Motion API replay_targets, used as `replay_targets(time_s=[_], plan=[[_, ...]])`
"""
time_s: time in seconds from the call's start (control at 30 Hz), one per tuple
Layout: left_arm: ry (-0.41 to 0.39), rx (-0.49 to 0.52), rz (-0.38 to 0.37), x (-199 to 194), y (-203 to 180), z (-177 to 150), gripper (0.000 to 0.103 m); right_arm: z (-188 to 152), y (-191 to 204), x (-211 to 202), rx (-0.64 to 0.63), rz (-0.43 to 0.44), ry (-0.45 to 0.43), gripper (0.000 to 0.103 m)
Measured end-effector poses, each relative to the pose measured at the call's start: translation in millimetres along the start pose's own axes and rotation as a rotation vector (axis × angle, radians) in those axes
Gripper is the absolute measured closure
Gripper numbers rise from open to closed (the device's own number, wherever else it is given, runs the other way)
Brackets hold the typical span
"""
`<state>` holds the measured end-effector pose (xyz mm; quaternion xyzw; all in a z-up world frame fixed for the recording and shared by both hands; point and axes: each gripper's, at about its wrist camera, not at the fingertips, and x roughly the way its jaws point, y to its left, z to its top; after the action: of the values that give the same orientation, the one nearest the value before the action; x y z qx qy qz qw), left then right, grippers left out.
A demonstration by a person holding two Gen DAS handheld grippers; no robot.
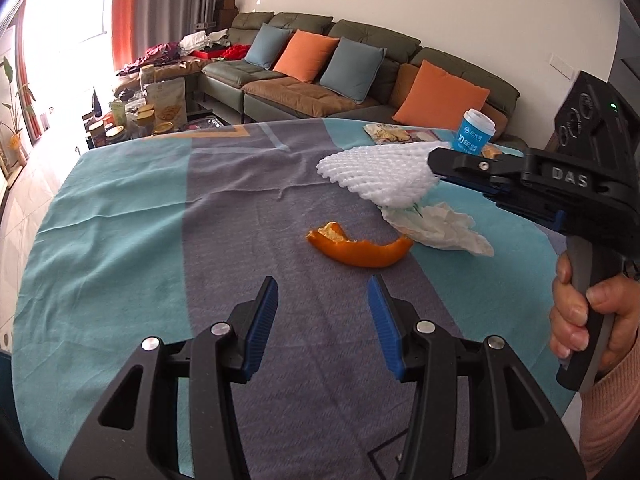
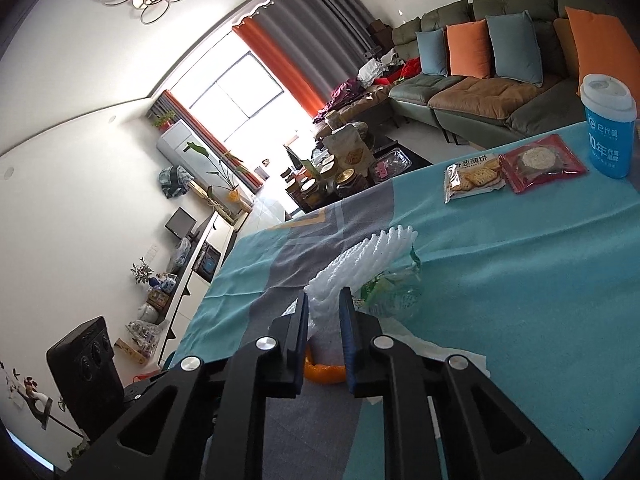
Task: Collect trash
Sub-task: 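Return to the table and grasp the white foam net with the right gripper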
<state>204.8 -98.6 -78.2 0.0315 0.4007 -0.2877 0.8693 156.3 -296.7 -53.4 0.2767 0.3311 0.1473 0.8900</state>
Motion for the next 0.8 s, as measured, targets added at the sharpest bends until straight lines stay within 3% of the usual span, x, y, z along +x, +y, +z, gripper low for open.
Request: replay_targets(time_s=[0.27,0.63,0.8], plan=[[0.042,-0.023,-0.033,25,-4,18,0.057,-7,14,-24,-0.069,0.063,-0.032,0.091],[0.095,-0.075,-0.062,55,-3,36,0.057,-22,7,-44,-0.109,0.042,-0.02,0.091],[0.103,-0.086,-0.109,63,-3,40,0.076,-22,6,-49,-0.117,0.043,-0.026,0.091]])
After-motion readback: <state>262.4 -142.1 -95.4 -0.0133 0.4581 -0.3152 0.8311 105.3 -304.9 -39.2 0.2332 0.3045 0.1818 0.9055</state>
